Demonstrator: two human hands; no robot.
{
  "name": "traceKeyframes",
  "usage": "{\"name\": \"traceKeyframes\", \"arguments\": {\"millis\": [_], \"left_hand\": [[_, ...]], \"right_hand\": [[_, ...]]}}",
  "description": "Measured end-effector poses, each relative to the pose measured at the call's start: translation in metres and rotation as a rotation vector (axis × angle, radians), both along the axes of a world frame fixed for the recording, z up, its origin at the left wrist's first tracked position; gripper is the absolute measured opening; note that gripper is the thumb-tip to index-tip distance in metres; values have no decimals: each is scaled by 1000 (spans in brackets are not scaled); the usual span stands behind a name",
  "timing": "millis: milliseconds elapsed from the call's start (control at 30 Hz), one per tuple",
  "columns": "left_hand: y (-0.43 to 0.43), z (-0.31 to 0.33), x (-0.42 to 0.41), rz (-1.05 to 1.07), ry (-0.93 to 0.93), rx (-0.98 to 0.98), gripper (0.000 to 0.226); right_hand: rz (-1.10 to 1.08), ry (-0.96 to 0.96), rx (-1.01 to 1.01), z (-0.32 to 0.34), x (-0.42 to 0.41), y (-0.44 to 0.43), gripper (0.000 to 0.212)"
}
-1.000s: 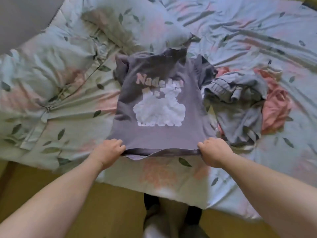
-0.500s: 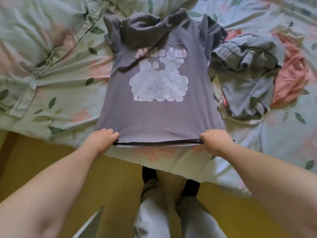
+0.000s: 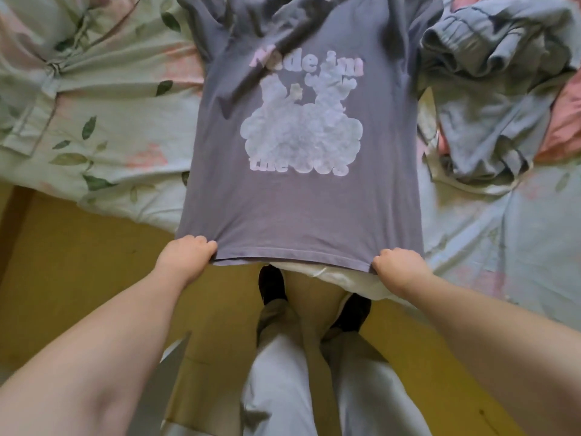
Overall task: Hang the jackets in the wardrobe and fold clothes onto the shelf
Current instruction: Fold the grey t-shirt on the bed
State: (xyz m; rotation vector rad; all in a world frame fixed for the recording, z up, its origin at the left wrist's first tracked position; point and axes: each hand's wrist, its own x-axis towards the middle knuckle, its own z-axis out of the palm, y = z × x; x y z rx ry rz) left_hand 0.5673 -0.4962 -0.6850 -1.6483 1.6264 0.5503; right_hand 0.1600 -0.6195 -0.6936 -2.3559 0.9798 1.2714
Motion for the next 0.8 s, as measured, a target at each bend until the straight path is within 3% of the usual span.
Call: {"name": "traceKeyframes", "arguments": {"millis": [433,600,800], "left_hand": [[24,-13,-8,89,60,168,32],[-1,-10,-14,101,114,315,33],[-68,5,-8,106,182,383,16]], "right_hand": [[-16,236,321,16,14,-1,15],[11,357,400,16,38,-8,31],[-128,220,331,29,96,-43,35]]}}
